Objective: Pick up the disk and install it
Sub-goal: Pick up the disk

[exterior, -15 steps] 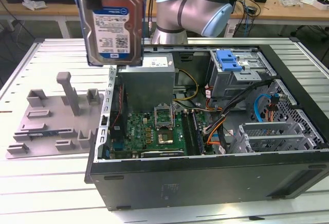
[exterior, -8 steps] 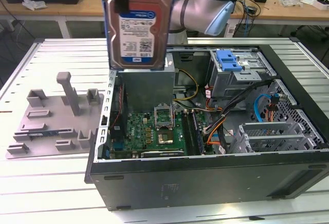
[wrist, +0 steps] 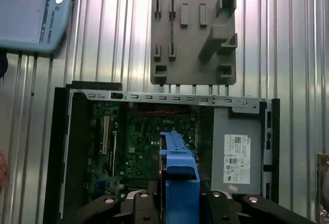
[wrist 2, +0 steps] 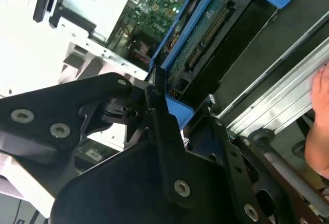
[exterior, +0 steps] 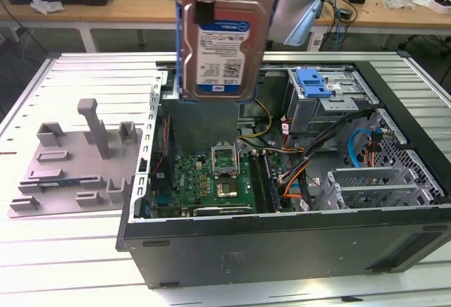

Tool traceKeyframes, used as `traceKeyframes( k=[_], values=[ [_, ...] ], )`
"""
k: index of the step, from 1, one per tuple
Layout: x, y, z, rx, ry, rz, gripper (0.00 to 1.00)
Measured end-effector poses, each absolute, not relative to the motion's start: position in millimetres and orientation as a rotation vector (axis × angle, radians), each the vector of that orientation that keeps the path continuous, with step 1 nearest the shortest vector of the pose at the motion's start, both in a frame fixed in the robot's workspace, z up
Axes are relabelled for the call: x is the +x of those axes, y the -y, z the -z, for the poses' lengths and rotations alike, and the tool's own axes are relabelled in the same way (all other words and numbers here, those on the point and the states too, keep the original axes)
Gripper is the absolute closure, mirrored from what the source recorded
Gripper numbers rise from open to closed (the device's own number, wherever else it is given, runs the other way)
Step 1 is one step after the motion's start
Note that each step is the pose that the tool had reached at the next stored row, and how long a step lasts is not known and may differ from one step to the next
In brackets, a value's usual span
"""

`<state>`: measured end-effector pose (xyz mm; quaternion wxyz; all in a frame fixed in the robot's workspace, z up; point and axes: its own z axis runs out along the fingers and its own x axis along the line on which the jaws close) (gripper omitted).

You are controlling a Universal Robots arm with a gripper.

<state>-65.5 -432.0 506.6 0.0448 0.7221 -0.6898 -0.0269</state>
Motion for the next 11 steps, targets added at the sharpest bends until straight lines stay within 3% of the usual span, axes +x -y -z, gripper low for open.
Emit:
traceKeyframes(
  k=[11],
  values=[
    [16.3,461.7,-506.7,2.203,2.104,0.084,0.63]
  ],
)
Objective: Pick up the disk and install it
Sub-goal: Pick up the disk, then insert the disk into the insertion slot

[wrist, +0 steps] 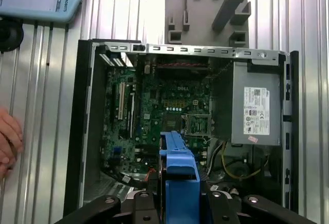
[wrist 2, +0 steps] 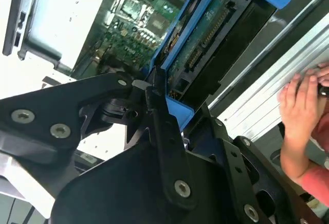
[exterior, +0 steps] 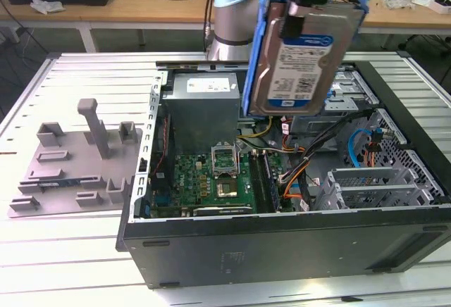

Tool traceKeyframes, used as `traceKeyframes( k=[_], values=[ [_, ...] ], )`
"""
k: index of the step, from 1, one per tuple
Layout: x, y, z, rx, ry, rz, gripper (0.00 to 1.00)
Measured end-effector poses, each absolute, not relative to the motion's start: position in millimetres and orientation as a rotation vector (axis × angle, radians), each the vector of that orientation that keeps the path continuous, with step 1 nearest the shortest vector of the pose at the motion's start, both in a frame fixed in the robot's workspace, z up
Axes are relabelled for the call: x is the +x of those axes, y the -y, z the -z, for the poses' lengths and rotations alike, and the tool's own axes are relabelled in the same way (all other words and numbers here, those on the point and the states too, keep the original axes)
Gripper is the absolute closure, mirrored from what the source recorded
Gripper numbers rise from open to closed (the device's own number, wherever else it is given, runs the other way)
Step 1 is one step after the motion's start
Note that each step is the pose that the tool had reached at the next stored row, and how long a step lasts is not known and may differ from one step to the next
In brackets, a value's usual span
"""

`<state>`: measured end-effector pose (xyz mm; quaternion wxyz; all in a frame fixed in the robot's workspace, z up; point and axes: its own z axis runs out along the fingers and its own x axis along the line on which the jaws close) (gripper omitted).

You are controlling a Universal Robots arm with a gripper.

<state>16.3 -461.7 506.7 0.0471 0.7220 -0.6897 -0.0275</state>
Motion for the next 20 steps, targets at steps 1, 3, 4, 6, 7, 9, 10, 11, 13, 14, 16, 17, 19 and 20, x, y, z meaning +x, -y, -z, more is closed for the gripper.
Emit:
traceKeyframes(
  k=[1,3,4,6,7,9,10,11,13,14,16,17,19,20],
  values=[
    [20.5,463.3,-506.7,2.203,2.104,0.084,0.63],
    [24.0,465.0,-506.7,2.202,2.104,0.084,0.63],
    [24.2,465.0,-506.7,2.202,2.104,0.084,0.63],
    [24.3,465.0,-506.7,2.202,2.104,0.084,0.63],
    [24.5,465.0,-506.7,2.202,2.104,0.084,0.63],
    [24.7,465.0,-506.7,2.202,2.104,0.084,0.63],
    [24.7,465.1,-506.7,2.203,2.104,0.084,0.63],
    [24.6,465.1,-506.7,2.203,2.105,0.083,0.63],
    [24.6,465.0,-506.6,2.205,2.106,0.079,0.63],
    [24.6,465.0,-506.7,2.205,2.107,0.078,0.63],
    [24.6,465.0,-506.7,2.205,2.107,0.077,0.63],
    [24.6,465.0,-506.7,2.206,2.107,0.077,0.63],
    [24.6,465.0,-506.7,2.207,2.109,0.073,0.63],
    [24.6,465.0,-506.6,2.209,2.111,0.069,0.63]
  ],
)
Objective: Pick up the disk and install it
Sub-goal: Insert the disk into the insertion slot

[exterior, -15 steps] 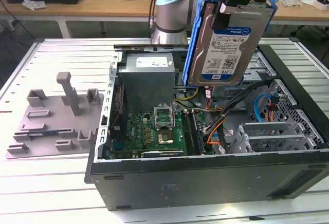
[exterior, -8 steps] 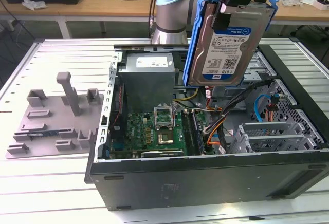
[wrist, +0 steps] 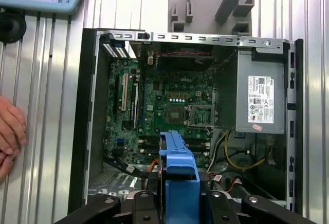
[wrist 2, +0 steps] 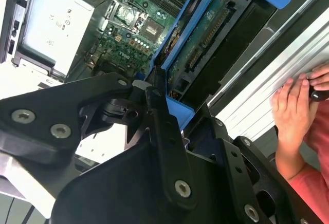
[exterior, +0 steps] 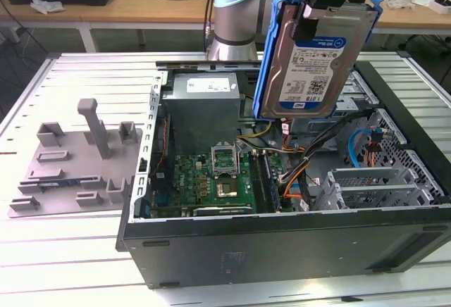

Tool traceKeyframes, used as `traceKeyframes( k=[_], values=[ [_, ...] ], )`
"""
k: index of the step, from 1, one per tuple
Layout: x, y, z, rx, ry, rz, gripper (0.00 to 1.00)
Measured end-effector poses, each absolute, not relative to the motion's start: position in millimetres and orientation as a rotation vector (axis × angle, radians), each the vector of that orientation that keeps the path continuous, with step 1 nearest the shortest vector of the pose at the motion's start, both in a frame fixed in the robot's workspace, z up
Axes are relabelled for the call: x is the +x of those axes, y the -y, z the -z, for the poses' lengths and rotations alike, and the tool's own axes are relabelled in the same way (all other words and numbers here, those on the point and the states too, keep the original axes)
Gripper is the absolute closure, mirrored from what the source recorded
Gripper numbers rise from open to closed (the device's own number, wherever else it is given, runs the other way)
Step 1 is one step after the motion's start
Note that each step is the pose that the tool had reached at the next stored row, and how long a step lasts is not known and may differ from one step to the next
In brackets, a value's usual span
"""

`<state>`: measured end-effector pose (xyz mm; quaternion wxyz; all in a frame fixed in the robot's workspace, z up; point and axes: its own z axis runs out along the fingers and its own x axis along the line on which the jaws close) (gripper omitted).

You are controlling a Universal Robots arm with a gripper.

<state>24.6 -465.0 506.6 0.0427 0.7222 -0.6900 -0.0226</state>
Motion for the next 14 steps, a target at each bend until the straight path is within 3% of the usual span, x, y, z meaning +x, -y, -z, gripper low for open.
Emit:
traceKeyframes(
  k=[14],
  values=[
    [24.5,498.6,-506.1,2.241,2.137,0.090,0.63]
  ],
)
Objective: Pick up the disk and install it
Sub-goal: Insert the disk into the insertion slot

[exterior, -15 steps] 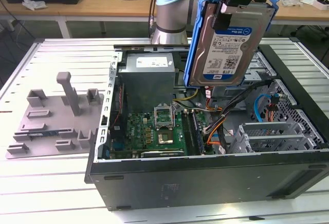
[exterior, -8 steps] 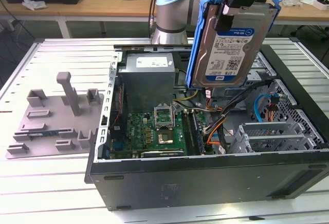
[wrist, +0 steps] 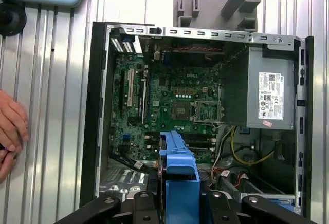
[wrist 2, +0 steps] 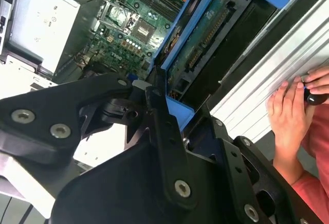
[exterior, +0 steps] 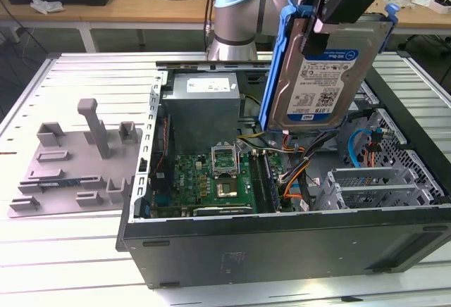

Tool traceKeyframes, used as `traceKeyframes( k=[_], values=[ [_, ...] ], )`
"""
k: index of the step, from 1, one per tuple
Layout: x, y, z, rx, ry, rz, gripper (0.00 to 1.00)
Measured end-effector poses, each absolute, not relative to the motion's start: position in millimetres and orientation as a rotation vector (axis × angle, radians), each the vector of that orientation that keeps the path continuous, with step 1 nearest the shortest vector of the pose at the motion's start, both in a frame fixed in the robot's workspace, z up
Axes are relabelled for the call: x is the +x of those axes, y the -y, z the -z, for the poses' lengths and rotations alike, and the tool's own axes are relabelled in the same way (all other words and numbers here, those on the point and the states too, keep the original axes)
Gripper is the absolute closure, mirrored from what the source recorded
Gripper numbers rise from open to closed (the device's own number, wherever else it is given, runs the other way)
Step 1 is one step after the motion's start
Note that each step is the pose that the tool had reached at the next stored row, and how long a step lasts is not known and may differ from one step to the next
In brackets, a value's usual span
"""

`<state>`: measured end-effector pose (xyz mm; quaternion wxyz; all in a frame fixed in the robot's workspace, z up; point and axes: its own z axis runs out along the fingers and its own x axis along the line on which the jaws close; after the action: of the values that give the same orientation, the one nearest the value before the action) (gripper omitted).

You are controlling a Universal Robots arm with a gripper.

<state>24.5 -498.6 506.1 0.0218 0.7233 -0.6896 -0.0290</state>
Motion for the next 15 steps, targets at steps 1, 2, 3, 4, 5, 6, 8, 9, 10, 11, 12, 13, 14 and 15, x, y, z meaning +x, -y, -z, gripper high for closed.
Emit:
traceKeyframes(
  k=[1,2,3,4,5,6,8,9,10,11,12,13,14,15],
  values=[
    [24.5,499.5,-506.0,2.242,2.137,0.090,0.63],
    [24.6,500.4,-505.9,2.243,2.138,0.090,0.63],
    [24.7,501.5,-505.5,2.244,2.139,0.089,0.63],
    [24.8,501.9,-505.3,2.244,2.139,0.088,0.63],
    [25.0,502.3,-505.2,2.245,2.140,0.088,0.63],
    [25.4,502.9,-504.8,2.246,2.141,0.086,0.63],
    [26.6,504.4,-504.4,2.248,2.142,0.082,0.63],
    [27.0,504.9,-504.3,2.248,2.143,0.080,0.63],
    [27.4,505.4,-504.2,2.249,2.143,0.080,0.63],
    [28.4,506.5,-503.9,2.250,2.144,0.078,0.63],
    [29.5,507.5,-503.8,2.251,2.145,0.077,0.63],
    [30.8,508.9,-503.5,2.251,2.146,0.076,0.63],
    [31.6,509.6,-503.4,2.251,2.146,0.075,0.63],
    [32.5,510.5,-503.4,2.252,2.146,0.075,0.63]
  ],
)
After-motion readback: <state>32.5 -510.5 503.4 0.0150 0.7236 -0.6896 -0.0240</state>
